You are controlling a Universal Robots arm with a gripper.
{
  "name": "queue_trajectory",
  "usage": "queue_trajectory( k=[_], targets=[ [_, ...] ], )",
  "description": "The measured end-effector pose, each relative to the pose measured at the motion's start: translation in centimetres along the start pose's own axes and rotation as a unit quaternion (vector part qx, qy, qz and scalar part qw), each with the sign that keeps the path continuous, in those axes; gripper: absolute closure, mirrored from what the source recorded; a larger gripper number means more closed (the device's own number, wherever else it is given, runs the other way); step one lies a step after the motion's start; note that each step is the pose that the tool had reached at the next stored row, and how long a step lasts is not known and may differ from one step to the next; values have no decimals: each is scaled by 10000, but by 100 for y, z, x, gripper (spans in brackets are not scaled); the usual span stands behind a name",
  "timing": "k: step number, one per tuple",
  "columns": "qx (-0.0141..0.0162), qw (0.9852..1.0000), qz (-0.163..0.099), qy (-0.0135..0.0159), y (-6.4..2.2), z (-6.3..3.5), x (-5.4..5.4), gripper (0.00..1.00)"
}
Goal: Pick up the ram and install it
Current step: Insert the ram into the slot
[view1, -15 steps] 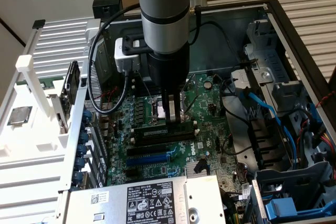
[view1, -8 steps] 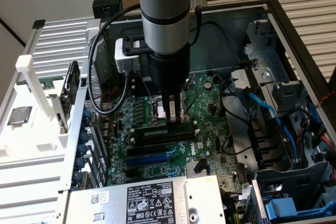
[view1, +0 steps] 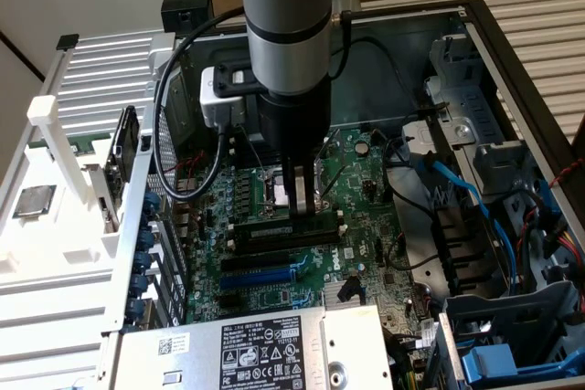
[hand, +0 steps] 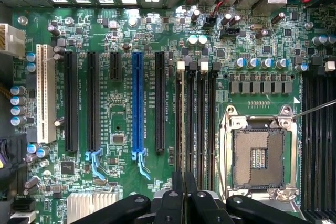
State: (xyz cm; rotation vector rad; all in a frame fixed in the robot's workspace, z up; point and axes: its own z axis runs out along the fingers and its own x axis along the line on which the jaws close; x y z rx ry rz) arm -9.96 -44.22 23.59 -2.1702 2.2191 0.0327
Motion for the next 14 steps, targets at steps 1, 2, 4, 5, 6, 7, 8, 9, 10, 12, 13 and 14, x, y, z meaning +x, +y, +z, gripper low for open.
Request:
queue_trajectory(
  k=[1, 2, 4, 5, 6, 7, 8, 9, 10, 12, 13, 14],
  targets=[
    [0, 10000, 1, 0, 0, 0, 2, 88],
    [0, 10000, 1, 0, 0, 0, 2, 88],
    [0, 10000, 1, 0, 0, 0, 2, 88],
    [0, 10000, 0, 0, -1, 0, 2, 88],
    [0, 10000, 0, 0, -1, 0, 2, 88],
    [0, 10000, 0, -1, -2, 0, 2, 88],
    [0, 10000, 0, -1, -2, 0, 0, 88],
    [0, 10000, 0, -1, -2, 0, 0, 88],
    [0, 10000, 0, 0, -2, 0, 0, 88],
    [0, 10000, 0, 0, -2, 0, 0, 88],
    [0, 10000, 0, 0, -2, 0, 0, 88],
    [0, 10000, 1, 0, -2, 0, 0, 88]
  ],
)
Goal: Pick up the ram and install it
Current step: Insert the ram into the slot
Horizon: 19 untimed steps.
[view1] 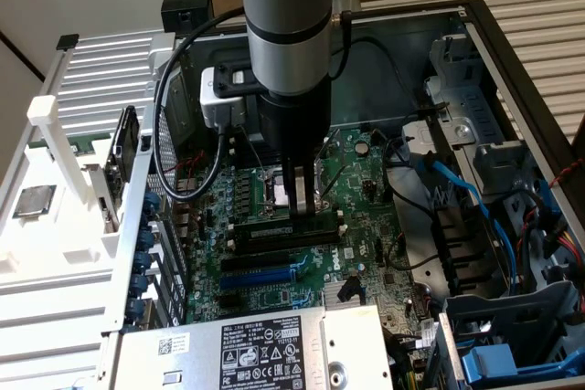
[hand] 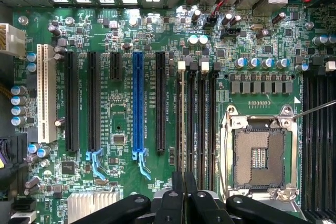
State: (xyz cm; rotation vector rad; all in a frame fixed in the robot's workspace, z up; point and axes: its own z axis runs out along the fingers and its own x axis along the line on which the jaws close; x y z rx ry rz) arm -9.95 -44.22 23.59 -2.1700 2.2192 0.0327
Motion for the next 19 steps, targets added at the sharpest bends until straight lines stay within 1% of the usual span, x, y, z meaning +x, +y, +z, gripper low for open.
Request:
queue_trajectory(
  k=[19],
  targets=[
    [2, 10000, 51, 0, 0, 6, 0, 88]
  ],
)
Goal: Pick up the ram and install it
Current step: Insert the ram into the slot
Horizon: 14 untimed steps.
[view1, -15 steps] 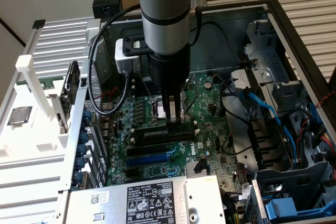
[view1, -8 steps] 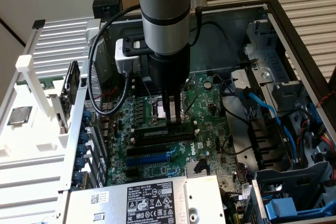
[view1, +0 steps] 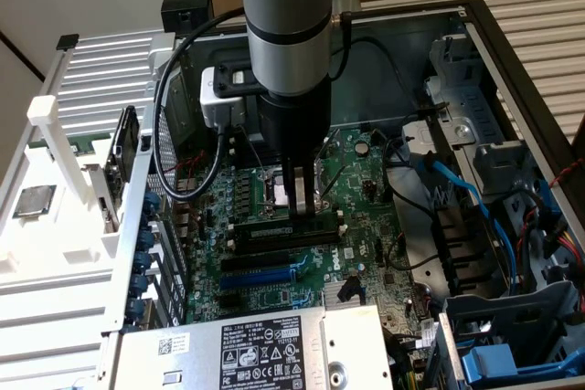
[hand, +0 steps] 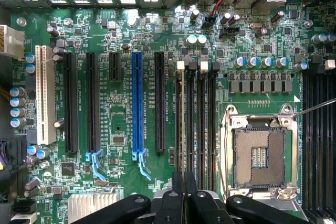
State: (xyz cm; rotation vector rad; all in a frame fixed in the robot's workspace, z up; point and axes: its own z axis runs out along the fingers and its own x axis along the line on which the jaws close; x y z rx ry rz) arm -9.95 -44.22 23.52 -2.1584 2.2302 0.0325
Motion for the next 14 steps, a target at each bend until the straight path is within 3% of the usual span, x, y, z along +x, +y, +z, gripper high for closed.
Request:
queue_trajectory(
  k=[14],
  targets=[
    [-1, 10000, -7, 0, 1, 6, -6, 88]
  ],
)
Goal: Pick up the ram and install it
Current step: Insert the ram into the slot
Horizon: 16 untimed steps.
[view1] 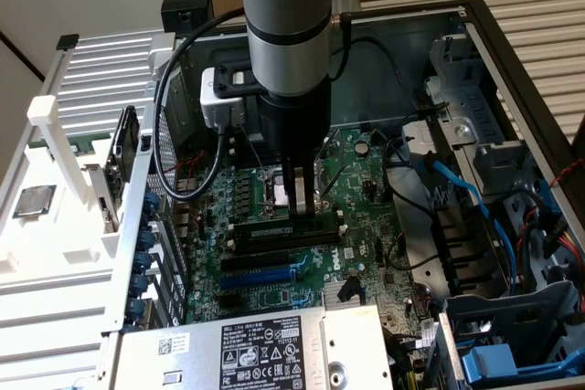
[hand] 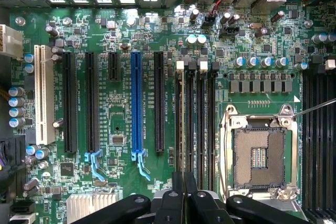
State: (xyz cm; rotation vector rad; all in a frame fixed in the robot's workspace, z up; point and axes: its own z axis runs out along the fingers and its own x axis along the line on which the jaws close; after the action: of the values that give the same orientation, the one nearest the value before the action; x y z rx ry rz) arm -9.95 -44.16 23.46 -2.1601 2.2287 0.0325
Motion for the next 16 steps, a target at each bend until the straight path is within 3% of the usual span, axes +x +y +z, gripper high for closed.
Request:
queue_trajectory(
  k=[16],
  targets=[
    [-1, 10000, -26, 0, 1, 6, 0, 88]
  ],
)
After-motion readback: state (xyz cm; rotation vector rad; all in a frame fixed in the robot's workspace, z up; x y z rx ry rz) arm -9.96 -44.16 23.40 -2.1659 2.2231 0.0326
